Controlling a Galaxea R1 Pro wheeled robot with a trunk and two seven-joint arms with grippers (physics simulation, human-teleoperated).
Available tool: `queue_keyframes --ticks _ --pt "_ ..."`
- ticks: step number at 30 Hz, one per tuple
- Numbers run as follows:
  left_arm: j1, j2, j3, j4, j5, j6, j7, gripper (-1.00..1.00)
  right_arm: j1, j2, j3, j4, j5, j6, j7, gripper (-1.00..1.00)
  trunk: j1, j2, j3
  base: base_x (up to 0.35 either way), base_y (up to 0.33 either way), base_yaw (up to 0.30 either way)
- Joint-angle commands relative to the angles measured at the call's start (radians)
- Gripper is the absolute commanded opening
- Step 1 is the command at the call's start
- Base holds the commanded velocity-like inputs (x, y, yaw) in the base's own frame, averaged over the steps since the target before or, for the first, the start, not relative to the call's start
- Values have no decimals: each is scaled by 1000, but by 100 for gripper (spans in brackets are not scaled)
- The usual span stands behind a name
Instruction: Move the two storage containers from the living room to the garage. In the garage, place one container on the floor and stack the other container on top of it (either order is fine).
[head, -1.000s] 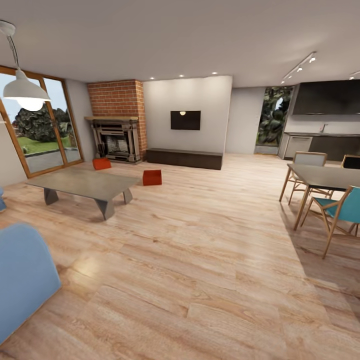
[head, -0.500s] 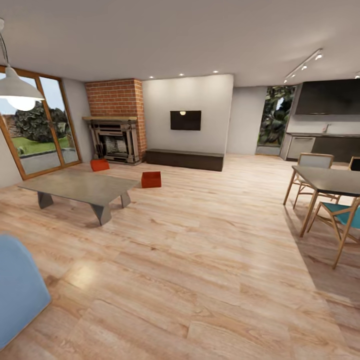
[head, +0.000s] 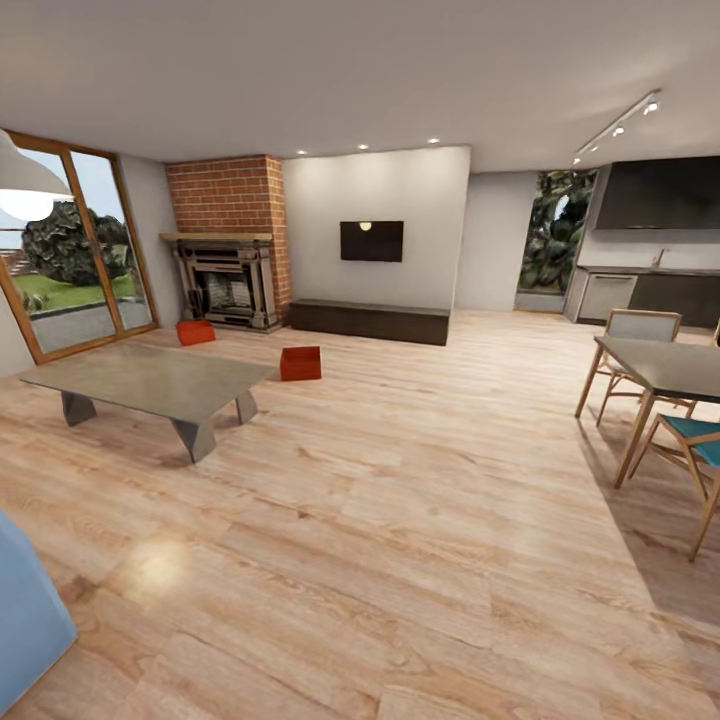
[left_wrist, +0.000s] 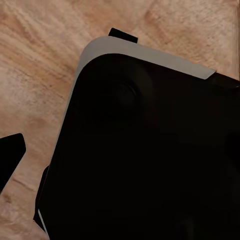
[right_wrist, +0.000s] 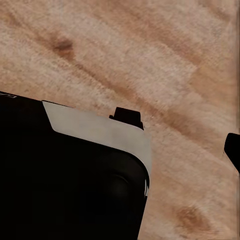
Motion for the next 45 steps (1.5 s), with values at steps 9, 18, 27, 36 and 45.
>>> queue_keyframes --ticks 9,18,27,36,45 --pt "0 0 1 -2 4 2 3 100 -1 0 8 2 -9 -5 1 100 1 0 -1 315 0 0" --pt "0 0 1 -2 4 3 3 100 -1 0 8 2 -9 -4 1 100 1 0 -1 315 0 0" --pt "0 0 1 -2 5 3 3 100 -1 0 6 2 -10 0 1 100 1 0 -1 315 0 0" --pt "0 0 1 -2 5 3 3 100 -1 -1 5 2 -10 3 1 100 1 0 -1 315 0 0" --pt "0 0 1 -2 5 2 3 100 -1 -1 5 2 -10 3 1 100 1 0 -1 315 0 0"
